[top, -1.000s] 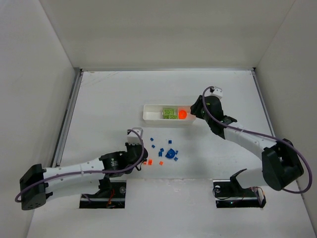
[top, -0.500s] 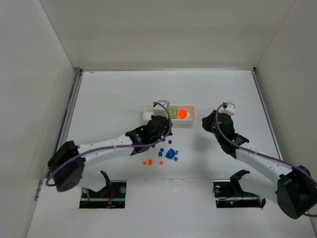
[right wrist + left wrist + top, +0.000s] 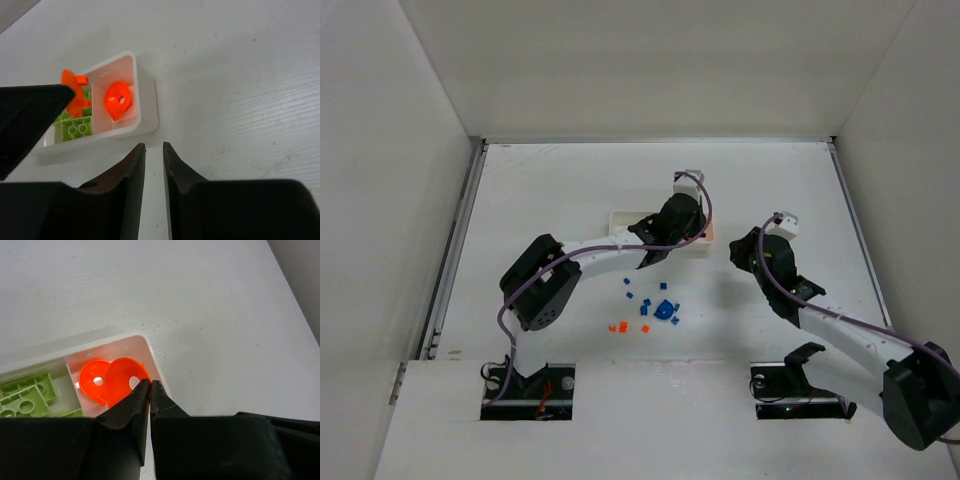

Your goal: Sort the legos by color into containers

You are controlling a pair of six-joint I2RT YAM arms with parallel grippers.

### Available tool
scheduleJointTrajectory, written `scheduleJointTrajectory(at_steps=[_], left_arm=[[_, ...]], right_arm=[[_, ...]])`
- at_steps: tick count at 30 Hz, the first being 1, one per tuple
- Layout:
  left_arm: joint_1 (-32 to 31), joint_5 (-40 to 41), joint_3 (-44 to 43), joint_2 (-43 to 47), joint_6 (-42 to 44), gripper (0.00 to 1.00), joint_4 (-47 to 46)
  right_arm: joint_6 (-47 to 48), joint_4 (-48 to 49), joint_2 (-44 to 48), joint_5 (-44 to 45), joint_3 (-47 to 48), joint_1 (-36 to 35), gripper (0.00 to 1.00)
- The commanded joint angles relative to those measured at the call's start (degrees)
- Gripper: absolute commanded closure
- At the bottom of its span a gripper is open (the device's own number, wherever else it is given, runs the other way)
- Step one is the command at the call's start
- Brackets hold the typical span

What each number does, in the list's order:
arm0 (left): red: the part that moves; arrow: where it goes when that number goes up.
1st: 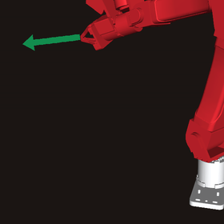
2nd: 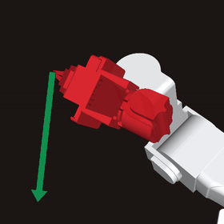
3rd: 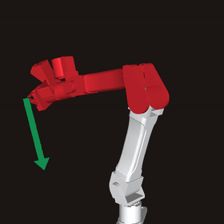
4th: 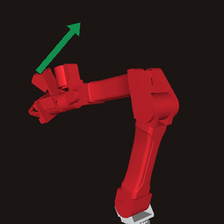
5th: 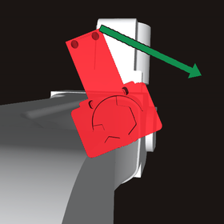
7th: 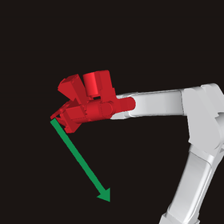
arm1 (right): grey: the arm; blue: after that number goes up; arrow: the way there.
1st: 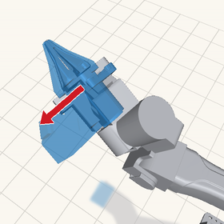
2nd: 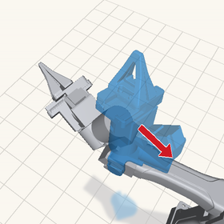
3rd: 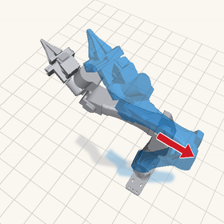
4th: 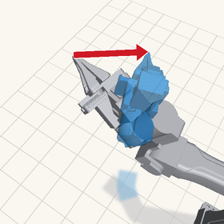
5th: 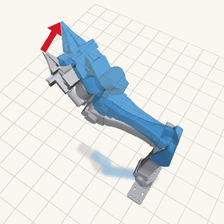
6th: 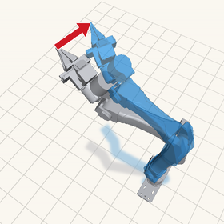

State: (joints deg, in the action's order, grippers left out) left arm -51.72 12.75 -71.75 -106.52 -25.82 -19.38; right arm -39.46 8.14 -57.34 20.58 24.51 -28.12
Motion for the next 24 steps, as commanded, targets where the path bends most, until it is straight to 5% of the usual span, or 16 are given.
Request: scheduleJointTrajectory(at_steps=[1,10,18,24], left_arm=[[0.18,-1.59,-4.98,-1.75,1.48,0.98,-1.02],[0.27,-0.63,-3.5,0.77,2.0,0.62,-1.02],[-1.92,8.06,17.74,22.73,2.54,0.79,3.28],[-9.21,19.49,34.46,42.16,-4.65,0.82,19.86]], right_arm=[[-0.35,3.37,1.53,0.34,-0.25,0.04,0.73],[-0.26,3.37,0.92,0.34,-0.08,-0.14,0.72],[2.45,3.37,-1.54,-1.33,2.64,-6.01,0.77],[3.08,1.88,-6.02,-1.69,6.33,-23.3,0.82]])
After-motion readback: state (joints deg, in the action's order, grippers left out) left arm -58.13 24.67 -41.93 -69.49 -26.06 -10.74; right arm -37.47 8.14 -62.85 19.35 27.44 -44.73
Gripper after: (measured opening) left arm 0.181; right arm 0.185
